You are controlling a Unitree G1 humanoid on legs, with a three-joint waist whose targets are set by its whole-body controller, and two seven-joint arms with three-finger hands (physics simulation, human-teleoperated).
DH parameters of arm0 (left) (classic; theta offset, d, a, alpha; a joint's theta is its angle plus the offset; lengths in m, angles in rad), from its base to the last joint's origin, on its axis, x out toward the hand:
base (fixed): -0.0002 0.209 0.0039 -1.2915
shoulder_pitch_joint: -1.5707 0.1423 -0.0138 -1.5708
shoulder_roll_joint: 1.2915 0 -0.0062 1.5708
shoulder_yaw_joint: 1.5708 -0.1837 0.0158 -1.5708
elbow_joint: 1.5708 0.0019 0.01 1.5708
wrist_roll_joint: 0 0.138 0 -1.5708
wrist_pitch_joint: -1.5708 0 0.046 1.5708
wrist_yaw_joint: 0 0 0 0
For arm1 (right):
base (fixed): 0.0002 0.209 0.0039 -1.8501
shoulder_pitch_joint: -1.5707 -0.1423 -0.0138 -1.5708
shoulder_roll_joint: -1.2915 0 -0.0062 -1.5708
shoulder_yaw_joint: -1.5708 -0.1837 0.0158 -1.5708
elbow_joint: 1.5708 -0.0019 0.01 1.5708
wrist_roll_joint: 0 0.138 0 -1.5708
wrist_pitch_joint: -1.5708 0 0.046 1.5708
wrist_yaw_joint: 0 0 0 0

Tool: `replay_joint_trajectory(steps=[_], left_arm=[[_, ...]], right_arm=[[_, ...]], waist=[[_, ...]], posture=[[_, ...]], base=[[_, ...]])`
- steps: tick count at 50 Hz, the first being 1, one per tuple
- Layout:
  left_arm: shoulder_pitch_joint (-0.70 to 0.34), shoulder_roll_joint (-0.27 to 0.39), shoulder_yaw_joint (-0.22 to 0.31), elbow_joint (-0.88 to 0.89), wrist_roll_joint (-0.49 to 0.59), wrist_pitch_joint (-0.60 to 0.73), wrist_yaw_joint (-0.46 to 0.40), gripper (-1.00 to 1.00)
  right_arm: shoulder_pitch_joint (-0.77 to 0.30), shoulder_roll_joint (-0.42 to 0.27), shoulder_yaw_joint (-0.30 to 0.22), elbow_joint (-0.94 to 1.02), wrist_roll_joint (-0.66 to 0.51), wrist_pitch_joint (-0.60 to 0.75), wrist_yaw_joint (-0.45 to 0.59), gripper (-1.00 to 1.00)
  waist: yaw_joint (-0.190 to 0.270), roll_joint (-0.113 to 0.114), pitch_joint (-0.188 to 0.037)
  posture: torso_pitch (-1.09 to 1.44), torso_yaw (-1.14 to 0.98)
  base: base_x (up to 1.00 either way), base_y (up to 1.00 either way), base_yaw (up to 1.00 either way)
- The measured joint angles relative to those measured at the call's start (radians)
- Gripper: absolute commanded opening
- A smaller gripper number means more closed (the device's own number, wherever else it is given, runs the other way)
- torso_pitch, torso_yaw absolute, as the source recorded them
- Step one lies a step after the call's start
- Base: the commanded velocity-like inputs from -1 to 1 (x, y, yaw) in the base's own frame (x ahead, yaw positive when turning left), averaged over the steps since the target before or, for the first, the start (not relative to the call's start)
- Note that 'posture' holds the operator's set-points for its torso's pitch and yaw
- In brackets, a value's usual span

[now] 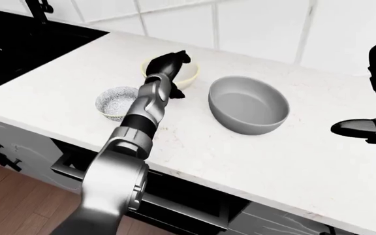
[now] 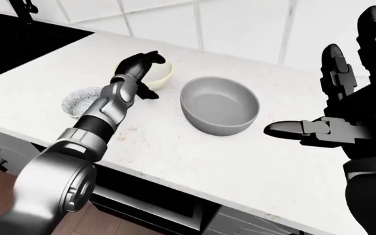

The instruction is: Stack the bowls from largest to smallest.

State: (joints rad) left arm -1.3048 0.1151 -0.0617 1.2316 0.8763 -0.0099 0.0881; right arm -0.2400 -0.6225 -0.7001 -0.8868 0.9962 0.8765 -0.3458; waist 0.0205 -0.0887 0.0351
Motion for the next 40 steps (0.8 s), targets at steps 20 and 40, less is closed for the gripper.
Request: replay_joint_trajectory(steps=[20,40], left_arm=[[0.025,0.002,-0.001,-0.033,0.063,-0.035,-0.019,-0.93],[0.019,-0.044,-0.003,-0.392,0.087,-0.061,-0.151,-1.00]], right_arm=[[0.015,0.003,-0.029,-0.021,0.019,0.002,-0.007,1.00],[0.041,-0.060,-0.101,-0.023,0.125,-0.007,-0.051,1.00]], waist=[[0.003,-0.002,0.002],[0.001,-0.002,0.019]], posture=[[0.00,0.00],[0.00,0.00]], base=[[0.00,0.00,0.00],[0.00,0.00,0.00]])
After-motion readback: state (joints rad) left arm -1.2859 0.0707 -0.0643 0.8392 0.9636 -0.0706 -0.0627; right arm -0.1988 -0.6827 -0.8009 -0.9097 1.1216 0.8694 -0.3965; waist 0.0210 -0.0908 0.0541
